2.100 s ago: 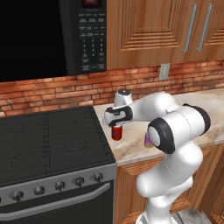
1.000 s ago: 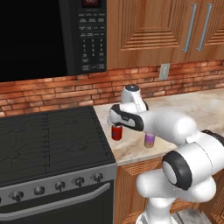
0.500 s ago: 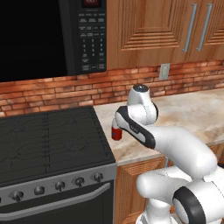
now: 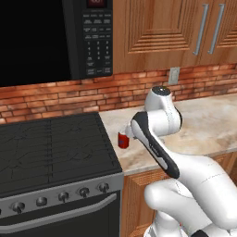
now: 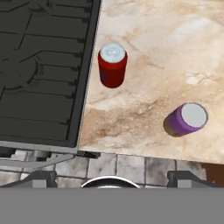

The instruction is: Four empty soda cans are scattered around the kitchen. Gather all the cans and cluster them next to the stove for recycling.

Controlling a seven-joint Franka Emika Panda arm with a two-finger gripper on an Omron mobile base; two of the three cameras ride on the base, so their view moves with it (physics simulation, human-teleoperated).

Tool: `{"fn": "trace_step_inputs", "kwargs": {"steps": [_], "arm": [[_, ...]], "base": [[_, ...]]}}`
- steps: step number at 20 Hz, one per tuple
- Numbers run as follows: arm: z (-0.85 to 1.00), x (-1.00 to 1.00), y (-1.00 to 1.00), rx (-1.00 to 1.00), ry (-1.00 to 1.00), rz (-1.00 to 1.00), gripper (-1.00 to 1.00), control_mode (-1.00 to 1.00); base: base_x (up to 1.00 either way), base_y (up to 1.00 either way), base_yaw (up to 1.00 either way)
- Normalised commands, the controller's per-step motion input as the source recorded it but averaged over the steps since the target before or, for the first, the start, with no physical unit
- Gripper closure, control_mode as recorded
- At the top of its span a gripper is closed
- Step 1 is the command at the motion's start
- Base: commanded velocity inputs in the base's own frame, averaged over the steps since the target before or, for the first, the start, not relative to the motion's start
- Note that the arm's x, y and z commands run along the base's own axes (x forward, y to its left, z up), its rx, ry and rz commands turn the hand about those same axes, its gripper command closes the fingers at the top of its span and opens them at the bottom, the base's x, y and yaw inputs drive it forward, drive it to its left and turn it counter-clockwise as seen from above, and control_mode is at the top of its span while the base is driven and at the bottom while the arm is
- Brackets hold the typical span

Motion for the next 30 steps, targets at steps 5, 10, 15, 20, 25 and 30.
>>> {"fn": "trace_step_inputs", "kwargs": {"steps": [5,10,15,20,25,30], "arm": [[0.53,-0.56,-0.14,0.00,0.02,0.00,-1.00,-1.00],[0.47,-0.54,-0.15,0.00,0.00,0.00,-1.00,-1.00],[0.36,-0.57,-0.14,0.00,0.00,0.00,-1.00,-1.00],[0.26,-0.44,-0.08,0.00,0.01,0.00,-1.00,-1.00],[0.28,-0.33,-0.05,0.00,0.06,0.00,-1.00,-1.00],[0.15,-0.15,-0.02,0.00,0.11,0.00,-1.00,-1.00]], "base": [[0.00,0.00,0.00],[0.00,0.00,0.00],[0.00,0.00,0.00],[0.00,0.00,0.00],[0.00,0.00,0.00],[0.00,0.00,0.00]]}}
